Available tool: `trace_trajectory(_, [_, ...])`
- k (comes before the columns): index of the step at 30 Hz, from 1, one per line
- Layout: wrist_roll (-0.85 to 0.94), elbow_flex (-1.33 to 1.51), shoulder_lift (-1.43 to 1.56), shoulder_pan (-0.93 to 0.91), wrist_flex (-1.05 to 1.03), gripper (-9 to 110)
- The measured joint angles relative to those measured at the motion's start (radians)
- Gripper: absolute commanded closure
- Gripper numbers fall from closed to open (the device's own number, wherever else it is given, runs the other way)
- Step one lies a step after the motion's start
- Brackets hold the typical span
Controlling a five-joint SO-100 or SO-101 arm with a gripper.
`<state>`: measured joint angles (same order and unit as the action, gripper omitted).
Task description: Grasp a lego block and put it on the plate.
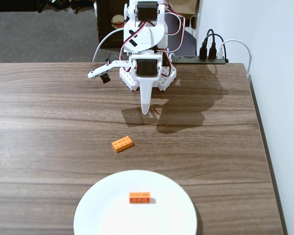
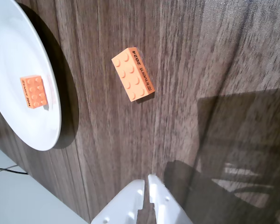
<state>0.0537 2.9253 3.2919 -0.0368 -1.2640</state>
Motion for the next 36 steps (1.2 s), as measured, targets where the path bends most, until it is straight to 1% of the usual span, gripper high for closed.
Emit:
trace_trajectory(31, [0.0, 0.0, -0.014, 0.009, 0.0, 101])
trace_trajectory(36, [0.054, 0.0, -0.092, -0.003, 0.031, 101])
